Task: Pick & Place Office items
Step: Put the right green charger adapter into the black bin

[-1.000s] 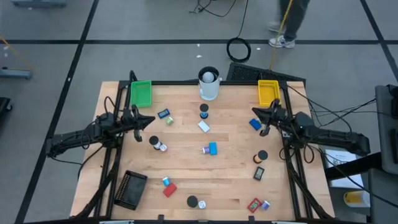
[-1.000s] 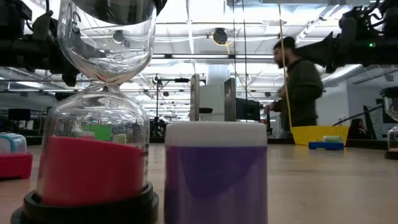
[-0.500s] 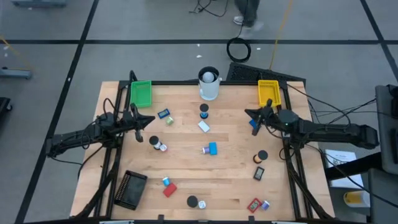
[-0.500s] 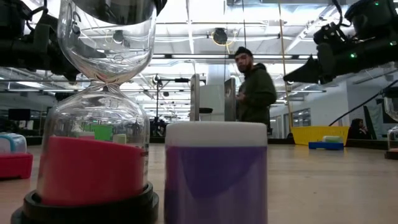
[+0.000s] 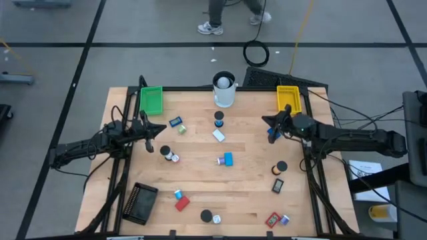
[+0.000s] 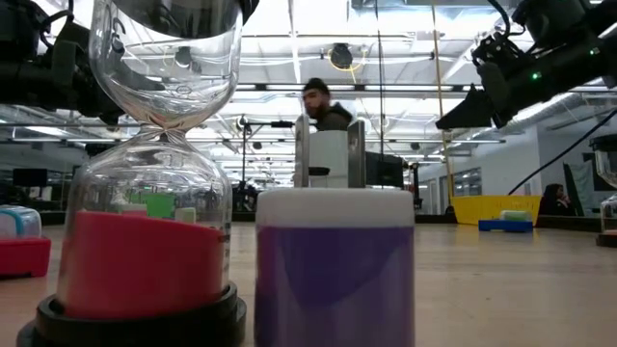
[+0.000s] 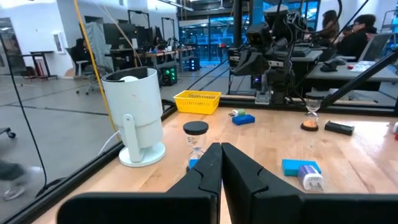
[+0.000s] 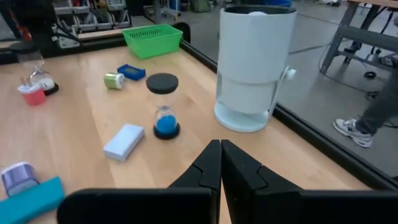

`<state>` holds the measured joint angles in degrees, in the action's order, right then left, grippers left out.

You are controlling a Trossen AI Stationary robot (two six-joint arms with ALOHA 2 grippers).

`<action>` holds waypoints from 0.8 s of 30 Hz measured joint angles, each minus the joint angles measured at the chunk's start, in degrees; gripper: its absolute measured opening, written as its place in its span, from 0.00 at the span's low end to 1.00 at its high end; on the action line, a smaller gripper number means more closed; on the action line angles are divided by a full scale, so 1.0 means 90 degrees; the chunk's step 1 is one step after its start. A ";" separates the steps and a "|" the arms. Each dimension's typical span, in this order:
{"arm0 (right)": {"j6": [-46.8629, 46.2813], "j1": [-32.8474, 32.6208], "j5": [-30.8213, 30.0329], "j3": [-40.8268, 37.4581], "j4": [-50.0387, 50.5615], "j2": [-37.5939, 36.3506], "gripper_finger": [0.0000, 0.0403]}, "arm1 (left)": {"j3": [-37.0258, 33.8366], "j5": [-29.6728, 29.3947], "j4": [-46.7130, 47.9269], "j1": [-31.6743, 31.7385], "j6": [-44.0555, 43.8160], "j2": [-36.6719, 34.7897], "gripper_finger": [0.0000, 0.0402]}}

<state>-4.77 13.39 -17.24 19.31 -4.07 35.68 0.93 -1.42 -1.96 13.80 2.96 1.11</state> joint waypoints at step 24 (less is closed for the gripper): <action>-0.1187 0.0001 -0.0105 0.1401 0.3326 0.0655 0.00 | 0.0000 -0.0080 -0.0322 0.0000 -0.0024 -0.0001 0.02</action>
<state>-15.45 13.39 -18.19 31.92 25.87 41.58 0.93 -2.14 -4.86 13.80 2.75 1.10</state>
